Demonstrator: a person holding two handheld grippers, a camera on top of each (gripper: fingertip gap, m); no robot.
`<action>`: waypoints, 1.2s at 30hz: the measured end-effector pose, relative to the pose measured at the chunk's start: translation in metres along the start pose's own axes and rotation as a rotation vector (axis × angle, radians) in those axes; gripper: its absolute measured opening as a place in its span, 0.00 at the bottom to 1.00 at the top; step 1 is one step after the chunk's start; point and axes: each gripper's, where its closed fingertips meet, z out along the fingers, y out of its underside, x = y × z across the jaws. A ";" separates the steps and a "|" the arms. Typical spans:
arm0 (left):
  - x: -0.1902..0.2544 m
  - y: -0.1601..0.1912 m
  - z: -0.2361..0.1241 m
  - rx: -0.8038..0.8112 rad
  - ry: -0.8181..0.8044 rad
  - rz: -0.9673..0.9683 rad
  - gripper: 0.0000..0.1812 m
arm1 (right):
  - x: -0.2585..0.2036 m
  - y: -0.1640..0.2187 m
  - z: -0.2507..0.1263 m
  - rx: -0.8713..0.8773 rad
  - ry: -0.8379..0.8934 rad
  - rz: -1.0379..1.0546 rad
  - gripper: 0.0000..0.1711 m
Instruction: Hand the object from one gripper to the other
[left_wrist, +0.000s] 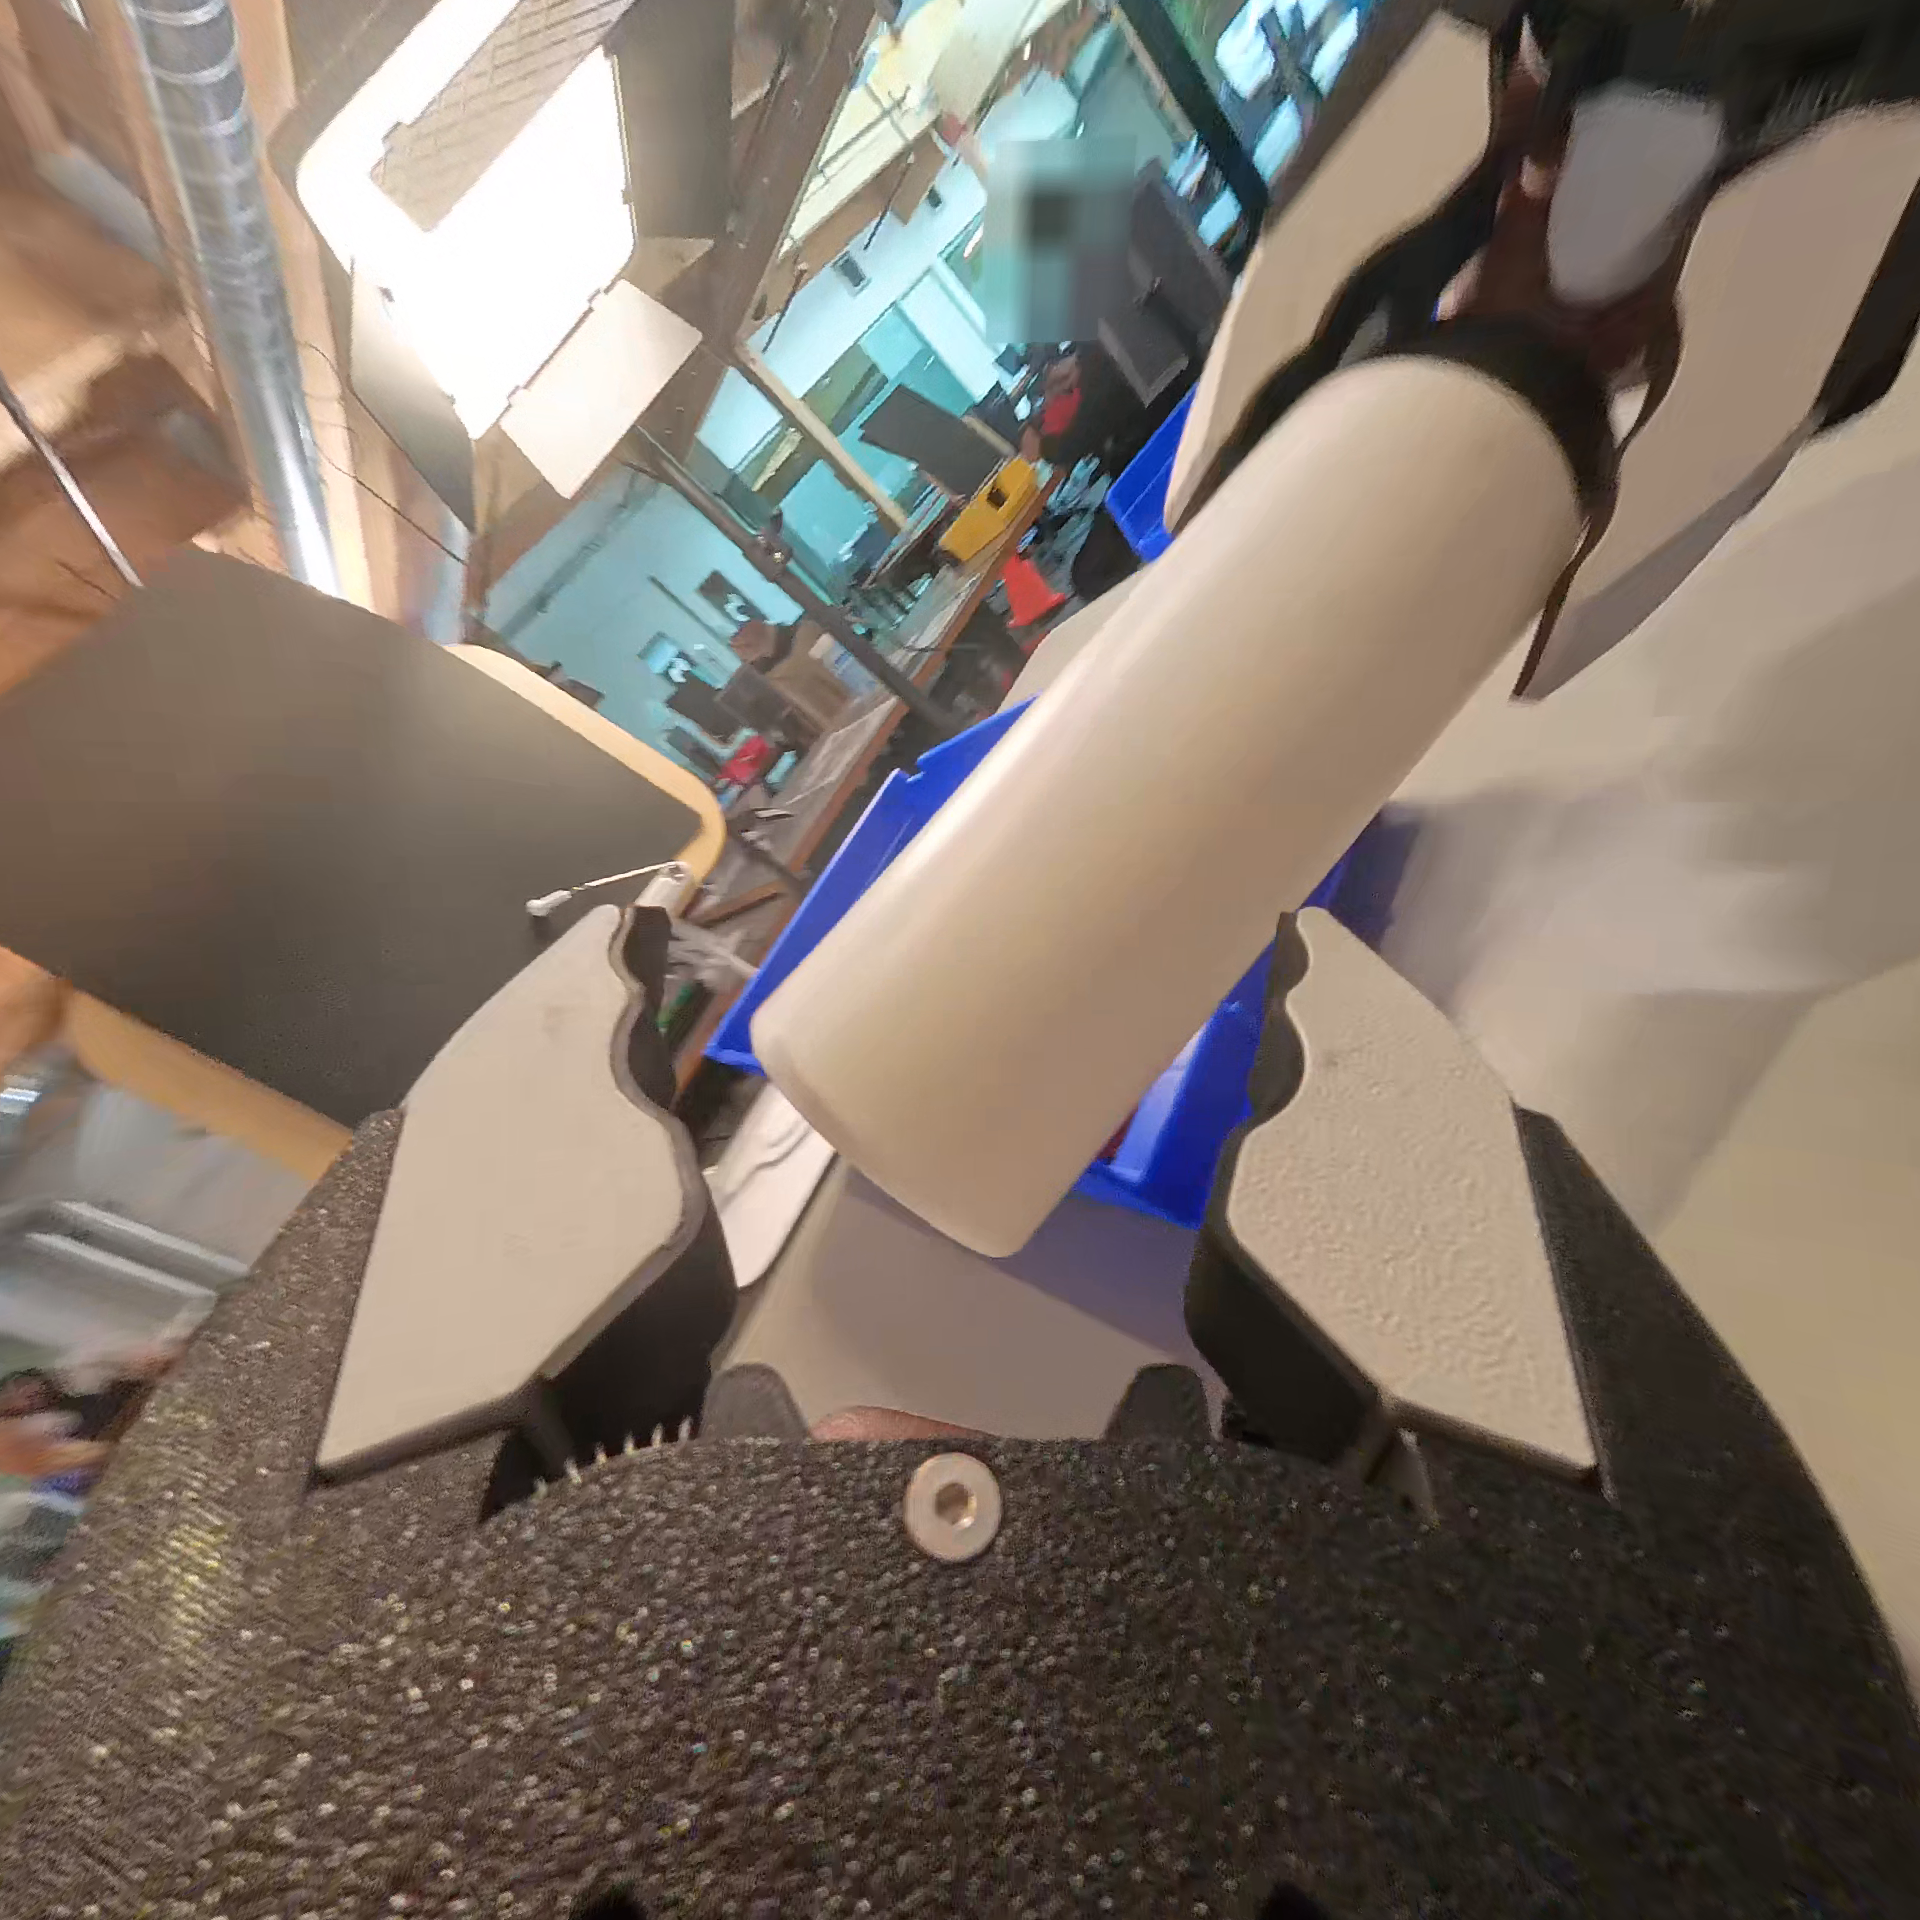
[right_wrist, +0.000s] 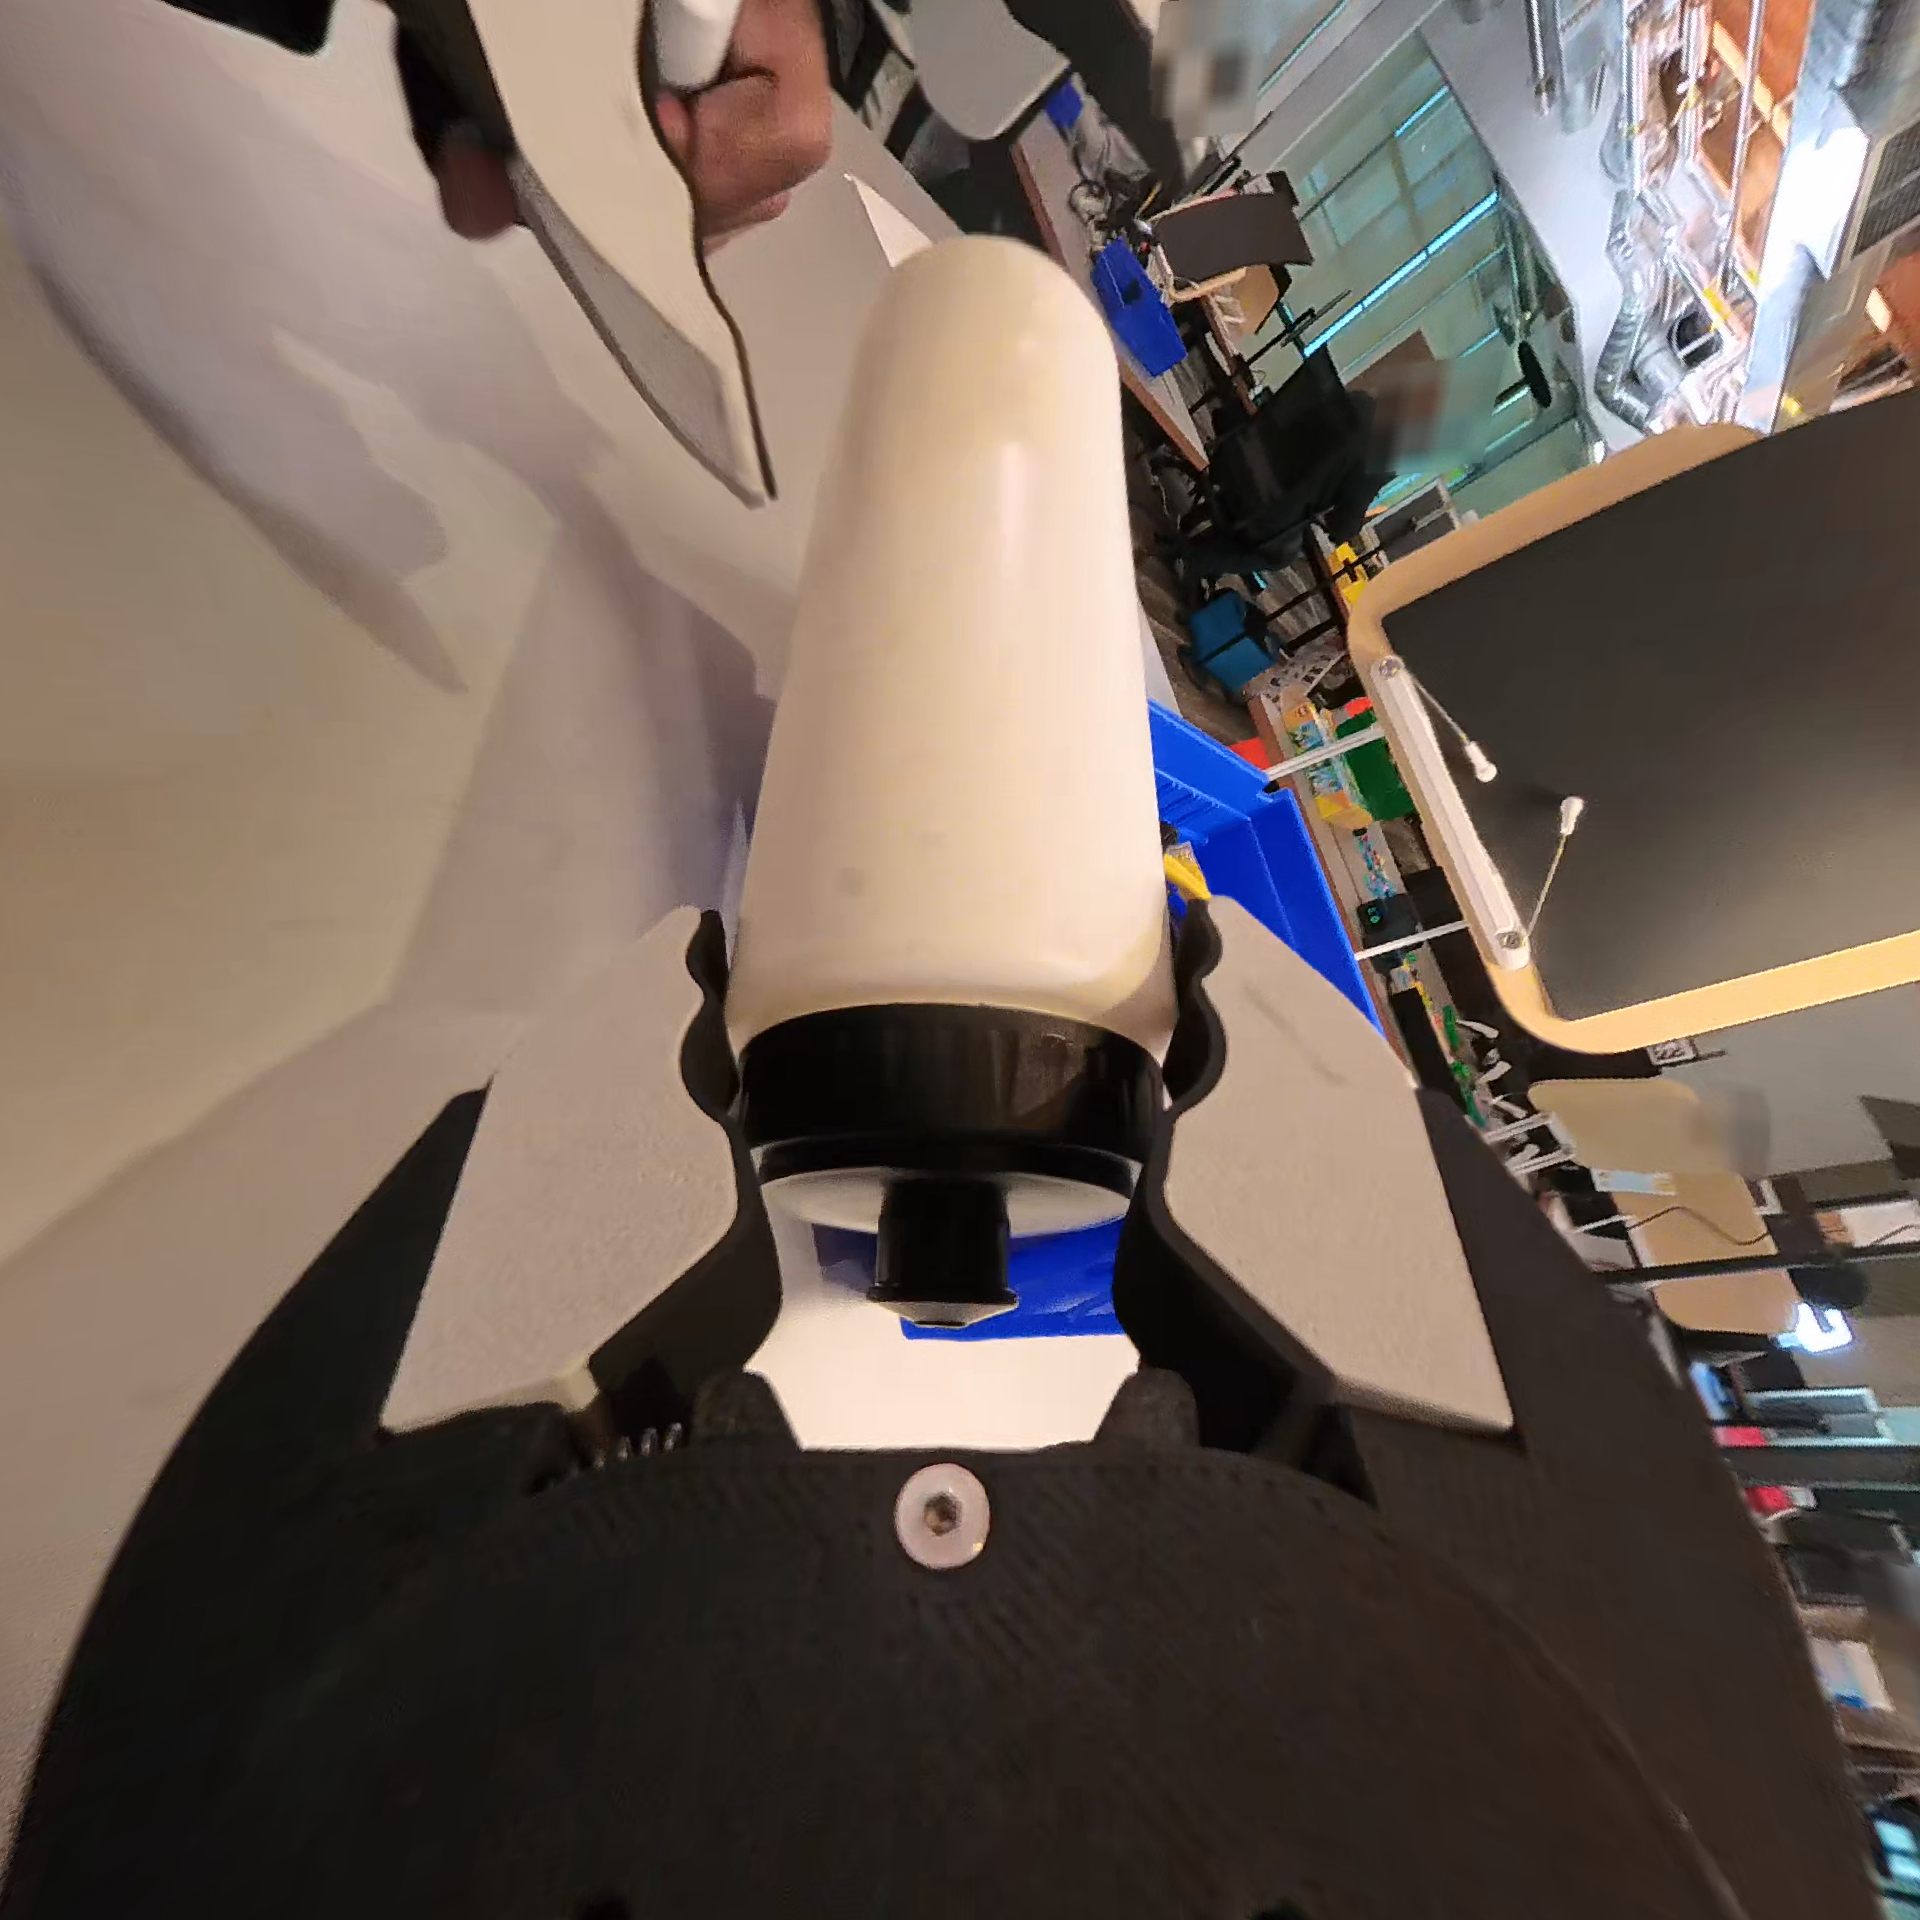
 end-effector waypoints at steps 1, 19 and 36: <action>0.002 0.004 0.002 -0.026 -0.018 0.072 0.61 | -0.001 0.000 0.000 -0.004 -0.001 -0.017 0.49; 0.034 0.023 0.036 -0.341 -0.176 0.533 0.49 | -0.006 -0.038 -0.015 0.238 -0.027 0.027 0.49; 0.084 -0.052 0.039 0.021 0.404 -0.685 0.49 | 0.011 -0.087 -0.012 0.576 -0.354 0.759 0.57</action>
